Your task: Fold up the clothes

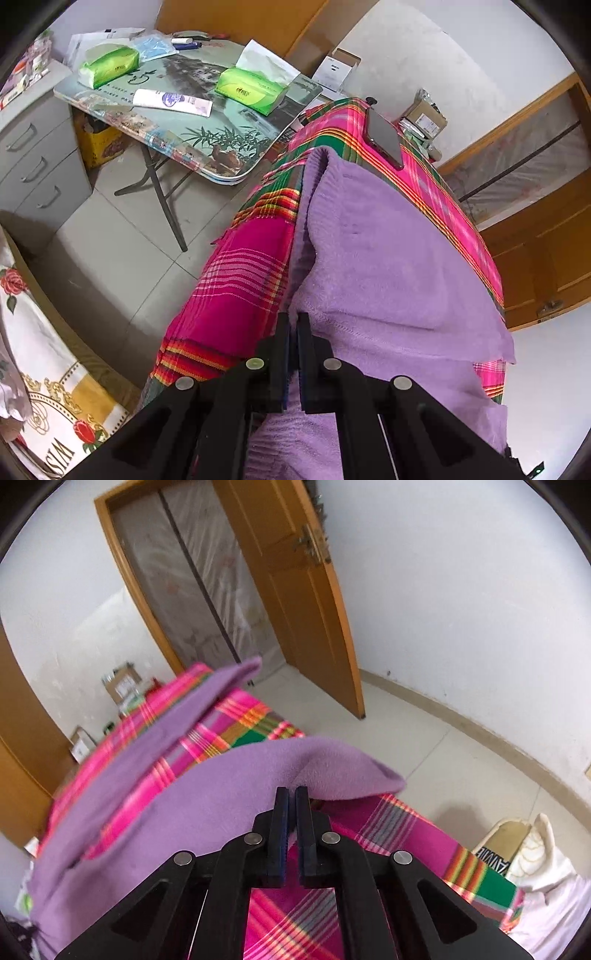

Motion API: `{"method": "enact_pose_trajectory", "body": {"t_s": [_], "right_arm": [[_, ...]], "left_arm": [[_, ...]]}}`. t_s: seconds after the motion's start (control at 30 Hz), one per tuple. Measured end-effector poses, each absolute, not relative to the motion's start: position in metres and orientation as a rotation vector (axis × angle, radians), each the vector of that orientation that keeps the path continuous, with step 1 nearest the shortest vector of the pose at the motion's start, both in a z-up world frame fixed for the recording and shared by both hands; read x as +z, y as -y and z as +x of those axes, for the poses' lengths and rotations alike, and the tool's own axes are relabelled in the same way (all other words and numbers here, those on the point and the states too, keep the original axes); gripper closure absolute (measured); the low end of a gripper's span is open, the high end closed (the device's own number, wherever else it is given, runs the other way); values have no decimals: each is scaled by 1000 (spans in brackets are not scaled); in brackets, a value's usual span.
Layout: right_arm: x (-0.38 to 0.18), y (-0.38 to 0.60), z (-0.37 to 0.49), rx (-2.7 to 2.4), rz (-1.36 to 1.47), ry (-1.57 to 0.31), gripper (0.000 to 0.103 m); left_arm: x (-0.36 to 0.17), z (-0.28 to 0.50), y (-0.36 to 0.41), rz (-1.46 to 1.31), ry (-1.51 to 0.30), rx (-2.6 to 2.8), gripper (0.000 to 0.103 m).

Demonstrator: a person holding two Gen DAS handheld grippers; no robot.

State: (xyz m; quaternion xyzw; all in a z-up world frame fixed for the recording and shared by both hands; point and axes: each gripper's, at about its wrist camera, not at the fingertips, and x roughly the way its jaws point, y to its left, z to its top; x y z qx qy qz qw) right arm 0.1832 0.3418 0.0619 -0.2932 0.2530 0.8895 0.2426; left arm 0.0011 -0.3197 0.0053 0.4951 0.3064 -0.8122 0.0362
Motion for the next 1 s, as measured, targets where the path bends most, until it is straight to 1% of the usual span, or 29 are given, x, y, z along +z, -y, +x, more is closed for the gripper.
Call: {"method": "enact_pose_trajectory", "body": {"t_s": [0.07, 0.1, 0.13, 0.2, 0.27, 0.4, 0.6, 0.7, 0.8, 0.83, 0.9, 1.0], "right_arm": [[67, -337, 190, 2428, -795, -689, 99], [66, -335, 190, 2416, -815, -658, 99], [63, -334, 187, 2395, -843, -618, 99], [52, -337, 184, 2363, -888, -606, 99], [42, -340, 179, 2344, -923, -608, 99], [32, -335, 165, 2322, -1034, -509, 98], [44, -325, 170, 2331, -982, -442, 95], [55, -318, 173, 2363, -917, -427, 95], [63, -306, 170, 2452, -900, -470, 94], [66, -301, 168, 2491, -902, -476, 94], [66, -288, 159, 2576, -939, -471, 94], [64, -264, 145, 2691, -1019, -461, 92]], "left_arm": [[5, 1, 320, 1523, -949, -2493, 99], [5, 1, 320, 1525, -953, -2492, 99], [5, 1, 321, 1526, -957, -2492, 99], [5, 1, 321, 1528, -952, -2494, 99], [6, 1, 318, 1542, -914, -2504, 99], [9, 4, 312, 1565, -842, -2523, 96], [13, 31, 312, 1569, -854, -2506, 95], [14, 49, 314, 1570, -872, -2490, 92], [15, 67, 315, 1572, -889, -2473, 90], [15, 73, 315, 1573, -895, -2468, 88], [16, 85, 316, 1574, -906, -2457, 83], [13, 100, 312, 1593, -928, -2449, 81]]}}
